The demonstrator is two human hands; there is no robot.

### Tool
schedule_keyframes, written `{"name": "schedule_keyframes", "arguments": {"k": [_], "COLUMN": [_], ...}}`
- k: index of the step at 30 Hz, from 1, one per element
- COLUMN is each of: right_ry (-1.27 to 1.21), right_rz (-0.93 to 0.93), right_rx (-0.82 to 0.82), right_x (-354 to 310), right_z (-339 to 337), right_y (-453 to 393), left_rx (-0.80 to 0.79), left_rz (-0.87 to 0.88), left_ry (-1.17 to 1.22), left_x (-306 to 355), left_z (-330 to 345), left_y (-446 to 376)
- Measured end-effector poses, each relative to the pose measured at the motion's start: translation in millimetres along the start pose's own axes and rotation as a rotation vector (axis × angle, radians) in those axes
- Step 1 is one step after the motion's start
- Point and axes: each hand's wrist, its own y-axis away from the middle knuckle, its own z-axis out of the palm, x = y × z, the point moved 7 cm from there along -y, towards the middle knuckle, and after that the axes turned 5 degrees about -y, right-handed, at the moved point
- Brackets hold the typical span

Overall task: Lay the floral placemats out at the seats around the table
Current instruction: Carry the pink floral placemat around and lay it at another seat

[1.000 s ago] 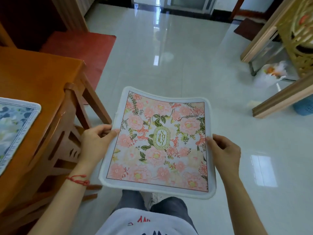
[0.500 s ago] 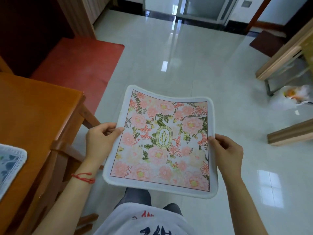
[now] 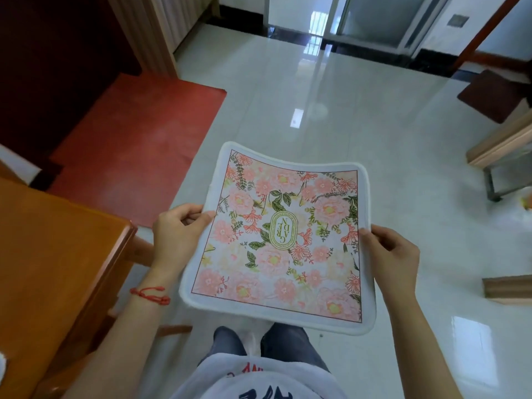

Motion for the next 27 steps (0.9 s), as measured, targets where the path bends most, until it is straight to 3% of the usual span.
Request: {"name": "schedule_keyframes", "arguments": {"k": [15,27], "right_ry": [-0.041,0.008], "right_rz": [-0.115,-0.177], "right_rx": [-0.192,-0.356], "right_x": [-99,-183], "right_z": [111,291], "right_y": [-212,-325], "left_rx": [0.193,0.351], "left_rz": [-0.066,-0.075], "left_ry": [0.041,0.032], "left_x": [54,64], "left_z": [42,-7], "left_y": [-166,-328]}}
